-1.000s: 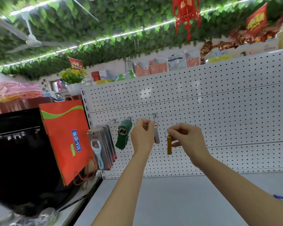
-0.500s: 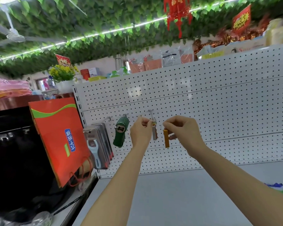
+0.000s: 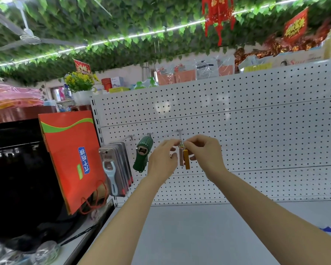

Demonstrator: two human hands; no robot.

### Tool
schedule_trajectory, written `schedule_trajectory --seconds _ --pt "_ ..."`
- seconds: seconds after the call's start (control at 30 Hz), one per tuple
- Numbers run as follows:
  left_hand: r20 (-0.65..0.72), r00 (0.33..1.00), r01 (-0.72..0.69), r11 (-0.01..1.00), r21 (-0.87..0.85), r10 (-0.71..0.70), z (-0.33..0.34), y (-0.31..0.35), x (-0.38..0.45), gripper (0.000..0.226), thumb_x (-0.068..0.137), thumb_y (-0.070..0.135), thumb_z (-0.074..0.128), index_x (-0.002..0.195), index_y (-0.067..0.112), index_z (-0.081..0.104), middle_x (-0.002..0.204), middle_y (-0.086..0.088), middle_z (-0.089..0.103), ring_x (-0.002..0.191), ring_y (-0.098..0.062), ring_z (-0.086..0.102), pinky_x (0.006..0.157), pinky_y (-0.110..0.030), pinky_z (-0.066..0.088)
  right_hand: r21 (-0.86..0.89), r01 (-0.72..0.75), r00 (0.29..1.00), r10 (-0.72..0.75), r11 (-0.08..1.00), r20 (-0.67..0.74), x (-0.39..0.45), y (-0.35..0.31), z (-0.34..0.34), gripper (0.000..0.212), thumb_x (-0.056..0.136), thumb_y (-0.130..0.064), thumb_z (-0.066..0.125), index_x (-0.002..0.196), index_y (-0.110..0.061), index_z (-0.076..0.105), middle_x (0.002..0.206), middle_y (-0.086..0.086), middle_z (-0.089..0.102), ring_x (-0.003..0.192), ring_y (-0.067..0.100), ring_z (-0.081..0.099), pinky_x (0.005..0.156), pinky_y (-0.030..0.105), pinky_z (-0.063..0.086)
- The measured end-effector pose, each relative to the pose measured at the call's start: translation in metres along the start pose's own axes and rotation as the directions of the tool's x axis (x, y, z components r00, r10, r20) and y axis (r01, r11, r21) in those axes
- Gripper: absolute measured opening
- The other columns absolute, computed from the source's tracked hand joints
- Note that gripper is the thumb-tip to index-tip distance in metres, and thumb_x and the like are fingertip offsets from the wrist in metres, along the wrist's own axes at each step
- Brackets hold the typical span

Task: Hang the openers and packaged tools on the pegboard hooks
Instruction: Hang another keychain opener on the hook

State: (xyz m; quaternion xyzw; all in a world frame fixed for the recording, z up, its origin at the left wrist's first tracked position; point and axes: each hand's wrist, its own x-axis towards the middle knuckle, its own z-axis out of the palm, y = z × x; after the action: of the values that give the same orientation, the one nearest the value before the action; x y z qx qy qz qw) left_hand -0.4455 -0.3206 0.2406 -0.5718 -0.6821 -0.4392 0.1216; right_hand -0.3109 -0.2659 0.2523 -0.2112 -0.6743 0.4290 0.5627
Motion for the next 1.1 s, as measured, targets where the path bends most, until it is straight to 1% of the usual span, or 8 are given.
schedule_trajectory --seconds 0.13,0.23,0.33,0.47,0.63,0.83,1.0,1.1 --pt "0.059 0.998 -0.031 0.998 0.057 0.028 -0.007 -0.004 0.003 0.044 0.092 0.007 0.056 0.127 0.032 0.061 0.122 0.017 0.06 0.104 -0.002 0.06 0.09 -0.036 0.054 -0.031 -0.019 0.999 0.017 0.999 -0.044 0.008 0.008 0.01 0.008 0.08 -0.02 0.071 0.072 -0.019 0.072 0.07 0.003 0.072 0.072 0.027 0.069 0.069 0.047 0.059" --pt "0.084 0.996 -0.044 0.996 0.074 0.038 -0.009 -0.009 0.005 0.044 0.092 0.008 0.056 0.128 0.033 0.06 0.124 0.018 0.059 0.103 -0.002 0.06 0.09 -0.037 0.054 -0.025 -0.032 0.997 0.03 0.999 -0.069 0.012 0.013 0.016 0.008 0.079 -0.022 0.07 0.072 -0.021 0.072 0.07 0.001 0.071 0.071 0.026 0.069 0.07 0.051 0.057" --pt "0.104 0.994 -0.054 0.994 0.09 0.045 -0.009 -0.013 0.008 0.044 0.093 0.01 0.055 0.128 0.035 0.059 0.121 0.019 0.059 0.104 -0.003 0.06 0.091 -0.037 0.054 -0.018 -0.033 0.996 0.032 0.999 -0.088 0.014 0.015 0.02 0.008 0.079 -0.022 0.069 0.072 -0.02 0.073 0.069 -0.001 0.071 0.072 0.024 0.069 0.07 0.05 0.057" --pt "0.117 0.992 -0.054 0.994 0.095 0.042 -0.008 -0.018 0.015 0.043 0.093 0.011 0.055 0.128 0.036 0.059 0.119 0.02 0.059 0.104 -0.003 0.06 0.091 -0.036 0.053 -0.022 -0.048 0.994 0.046 0.999 -0.098 0.017 0.02 0.024 0.008 0.081 -0.019 0.068 0.075 -0.017 0.073 0.07 0.002 0.071 0.069 0.026 0.068 0.06 0.05 0.058" --pt "0.125 0.99 -0.07 0.993 0.095 0.058 -0.004 -0.023 0.022 0.043 0.093 0.012 0.053 0.126 0.04 0.059 0.118 0.022 0.059 0.105 -0.001 0.06 0.09 -0.034 0.053 -0.042 -0.065 0.991 0.06 0.997 -0.122 0.025 0.037 0.029 0.01 0.08 -0.027 0.068 0.071 -0.026 0.072 0.068 -0.005 0.072 0.071 0.02 0.07 0.066 0.049 0.059" --pt "0.117 0.99 -0.085 0.992 0.09 0.074 -0.001 -0.028 0.023 0.04 0.096 0.017 0.053 0.129 0.04 0.058 0.12 0.018 0.062 0.104 -0.001 0.062 0.088 -0.037 0.054 -0.093 -0.056 0.988 0.042 0.994 -0.148 0.027 0.043 0.029 0.01 0.081 -0.027 0.068 0.071 -0.029 0.071 0.069 -0.008 0.072 0.074 0.014 0.071 0.068 0.048 0.059" --pt "0.106 0.991 -0.082 0.996 0.042 0.078 0.003 -0.036 0.012 0.035 0.099 0.032 0.051 0.133 0.037 0.056 0.122 0.013 0.062 0.107 -0.004 0.062 0.092 -0.039 0.054 -0.285 -0.017 0.986 -0.03 0.958 -0.162 0.018 0.048 0.022 0.01 0.088 -0.03 0.063 0.081 -0.027 0.071 0.074 -0.012 0.07 0.075 0.006 0.066 0.072 0.039 0.057" --pt "0.127 0.991 -0.058 0.998 0.036 0.053 0.006 -0.04 0.0 0.037 0.1 0.039 0.05 0.137 0.033 0.054 0.13 0.011 0.06 0.114 -0.008 0.059 0.095 -0.042 0.053 -0.42 0.036 0.986 -0.1 0.907 -0.132 0.008 0.055 0.011 0.011 0.091 -0.03 0.06 0.093 -0.027 0.07 0.088 -0.015 0.07 0.083 0.001 0.063 0.076 0.031 0.054"
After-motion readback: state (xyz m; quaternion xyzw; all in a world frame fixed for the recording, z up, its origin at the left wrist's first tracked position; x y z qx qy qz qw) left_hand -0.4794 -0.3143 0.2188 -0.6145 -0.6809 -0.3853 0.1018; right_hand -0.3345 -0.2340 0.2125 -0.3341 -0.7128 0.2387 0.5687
